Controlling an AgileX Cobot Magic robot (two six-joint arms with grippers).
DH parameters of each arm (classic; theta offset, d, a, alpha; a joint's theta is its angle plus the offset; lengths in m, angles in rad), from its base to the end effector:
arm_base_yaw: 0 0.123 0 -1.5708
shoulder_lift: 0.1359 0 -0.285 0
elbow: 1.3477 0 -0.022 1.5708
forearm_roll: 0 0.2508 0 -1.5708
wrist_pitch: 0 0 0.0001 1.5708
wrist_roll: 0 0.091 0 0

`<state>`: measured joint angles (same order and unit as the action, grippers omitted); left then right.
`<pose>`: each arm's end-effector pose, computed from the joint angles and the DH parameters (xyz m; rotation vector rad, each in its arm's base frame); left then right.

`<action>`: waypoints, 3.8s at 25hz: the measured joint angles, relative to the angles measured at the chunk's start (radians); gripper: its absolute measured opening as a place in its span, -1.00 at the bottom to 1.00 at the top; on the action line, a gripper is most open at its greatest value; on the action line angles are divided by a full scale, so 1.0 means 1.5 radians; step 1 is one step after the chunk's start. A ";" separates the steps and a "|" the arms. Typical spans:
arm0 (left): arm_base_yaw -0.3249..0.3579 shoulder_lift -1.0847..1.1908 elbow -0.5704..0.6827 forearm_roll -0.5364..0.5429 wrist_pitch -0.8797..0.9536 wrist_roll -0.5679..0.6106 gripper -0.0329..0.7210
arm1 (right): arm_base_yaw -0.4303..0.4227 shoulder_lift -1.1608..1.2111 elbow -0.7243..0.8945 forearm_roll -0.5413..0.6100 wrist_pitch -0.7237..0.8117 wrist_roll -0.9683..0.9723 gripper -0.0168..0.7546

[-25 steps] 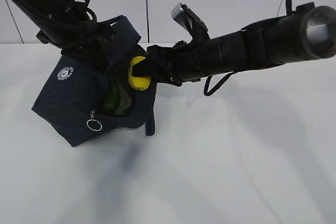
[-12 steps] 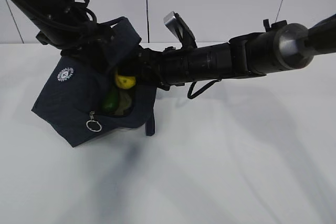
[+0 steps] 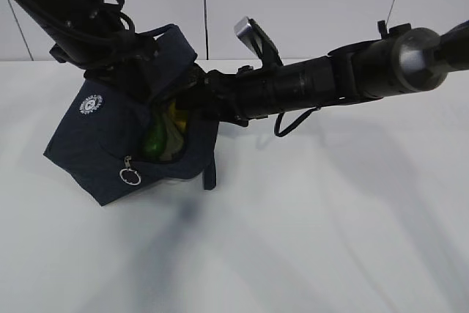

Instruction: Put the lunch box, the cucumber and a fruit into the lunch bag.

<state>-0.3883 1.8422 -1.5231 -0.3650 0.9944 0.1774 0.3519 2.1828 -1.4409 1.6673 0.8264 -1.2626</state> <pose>0.3542 -0.1743 0.2677 0.5799 2.7300 -0.5277 0.4078 0.2208 0.1643 -0.4176 2.1725 1.3312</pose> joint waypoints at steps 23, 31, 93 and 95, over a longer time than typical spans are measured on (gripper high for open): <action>0.000 0.000 0.000 0.002 0.000 0.004 -0.93 | -0.037 0.083 0.000 -0.005 0.069 0.107 0.12; 0.000 0.000 0.000 0.003 0.000 0.004 -0.93 | -0.037 0.086 -0.013 0.025 0.160 0.062 -0.88; -0.091 -0.014 0.000 -0.152 -0.113 -0.029 0.10 | -0.160 -0.190 -0.139 -0.412 0.220 0.361 -0.35; -0.091 -0.039 0.000 -0.122 -0.120 -0.029 0.10 | -0.160 -0.226 -0.139 -0.412 0.189 0.361 -0.35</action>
<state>-0.5253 1.7840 -1.5231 -0.5485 0.8140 0.1335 0.1121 1.8434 -1.6495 1.0498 1.1094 -0.7216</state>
